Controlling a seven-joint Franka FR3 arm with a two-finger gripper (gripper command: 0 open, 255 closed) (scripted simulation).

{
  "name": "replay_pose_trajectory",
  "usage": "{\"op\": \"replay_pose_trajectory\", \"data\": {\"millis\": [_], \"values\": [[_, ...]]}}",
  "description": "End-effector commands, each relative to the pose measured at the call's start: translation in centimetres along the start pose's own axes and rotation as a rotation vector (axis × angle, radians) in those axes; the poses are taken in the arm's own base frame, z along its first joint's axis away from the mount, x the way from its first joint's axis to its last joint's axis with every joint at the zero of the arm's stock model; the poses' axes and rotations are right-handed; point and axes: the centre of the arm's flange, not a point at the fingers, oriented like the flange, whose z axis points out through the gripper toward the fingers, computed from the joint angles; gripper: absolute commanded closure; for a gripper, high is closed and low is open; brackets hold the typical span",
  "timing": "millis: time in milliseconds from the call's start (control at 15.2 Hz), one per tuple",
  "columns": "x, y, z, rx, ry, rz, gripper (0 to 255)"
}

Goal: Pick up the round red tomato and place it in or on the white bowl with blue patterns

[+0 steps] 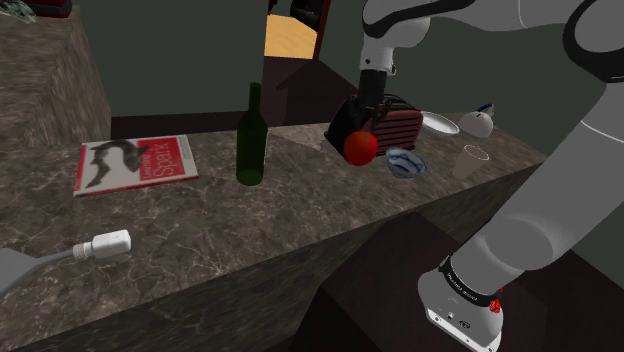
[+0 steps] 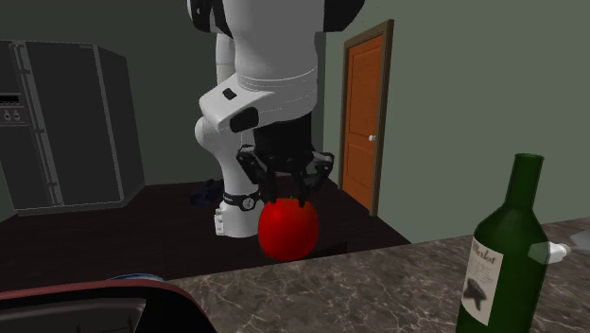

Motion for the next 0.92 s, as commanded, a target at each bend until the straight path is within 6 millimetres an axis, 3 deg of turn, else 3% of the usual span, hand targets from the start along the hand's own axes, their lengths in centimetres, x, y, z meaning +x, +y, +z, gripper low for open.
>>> {"op": "replay_pose_trajectory", "data": {"millis": [0, 66, 858], "values": [[-0.6, 0.3, -1.0, 0.000, 0.000, 0.000, 255], [-0.8, 0.3, -1.3, 0.000, 0.000, 0.000, 255], [4.8, 14.0, -7.0, 0.000, 0.000, 0.000, 255]]}}
